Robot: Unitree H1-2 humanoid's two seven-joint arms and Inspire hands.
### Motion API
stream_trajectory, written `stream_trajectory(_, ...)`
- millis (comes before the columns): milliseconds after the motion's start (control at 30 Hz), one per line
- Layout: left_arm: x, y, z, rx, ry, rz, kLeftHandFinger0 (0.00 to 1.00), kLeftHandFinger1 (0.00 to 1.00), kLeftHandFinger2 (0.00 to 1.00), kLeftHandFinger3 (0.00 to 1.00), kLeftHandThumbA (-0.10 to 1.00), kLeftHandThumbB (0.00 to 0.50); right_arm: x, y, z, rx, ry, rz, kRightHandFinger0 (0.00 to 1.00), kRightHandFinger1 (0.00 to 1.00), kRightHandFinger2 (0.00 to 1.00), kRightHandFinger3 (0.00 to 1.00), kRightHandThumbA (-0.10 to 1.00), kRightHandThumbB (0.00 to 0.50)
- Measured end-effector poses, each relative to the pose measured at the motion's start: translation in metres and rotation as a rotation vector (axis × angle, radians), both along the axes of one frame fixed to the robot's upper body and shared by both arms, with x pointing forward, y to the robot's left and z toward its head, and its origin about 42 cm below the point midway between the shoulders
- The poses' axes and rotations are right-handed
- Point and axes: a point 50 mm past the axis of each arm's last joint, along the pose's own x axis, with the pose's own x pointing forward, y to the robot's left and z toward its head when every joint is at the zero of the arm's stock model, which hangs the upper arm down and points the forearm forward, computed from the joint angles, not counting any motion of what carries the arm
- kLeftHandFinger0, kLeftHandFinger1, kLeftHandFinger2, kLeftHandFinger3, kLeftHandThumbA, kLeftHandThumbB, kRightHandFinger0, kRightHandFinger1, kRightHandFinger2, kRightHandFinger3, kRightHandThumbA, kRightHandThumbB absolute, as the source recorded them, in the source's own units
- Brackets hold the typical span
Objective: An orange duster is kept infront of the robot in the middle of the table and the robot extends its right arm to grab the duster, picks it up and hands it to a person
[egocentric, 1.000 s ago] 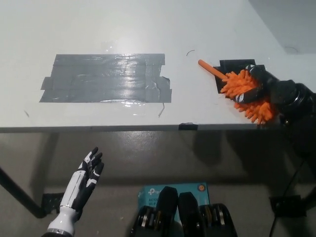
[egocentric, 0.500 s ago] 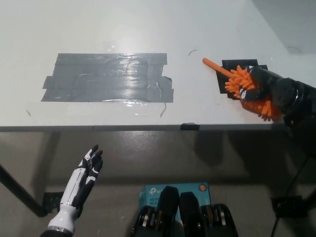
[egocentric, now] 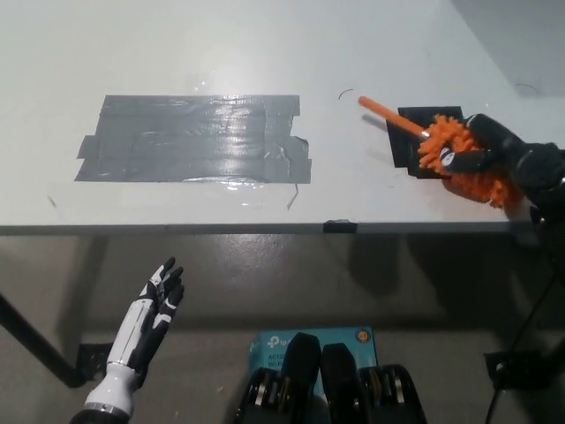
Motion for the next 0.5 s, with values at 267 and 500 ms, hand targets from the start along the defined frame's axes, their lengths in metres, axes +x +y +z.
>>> stream_trajectory(267, 0.001, 0.0, 0.0, 0.0, 0.002, 0.0, 0.96, 1.0, 1.0, 1.0, 0.87, 0.173, -0.001, -0.016, -0.017, 0.402, 0.035, -0.142, 0.0, 0.49, 0.95, 1.0, -0.1, 0.13)
stream_trajectory(500, 0.001, 0.0, -0.003, 0.001, 0.011, 0.001, 0.96, 1.0, 1.0, 1.0, 0.87, 0.17, -0.004, -0.021, -0.035, 0.706, 0.078, -0.203, 0.0, 0.41, 0.8, 1.0, -0.1, 0.167)
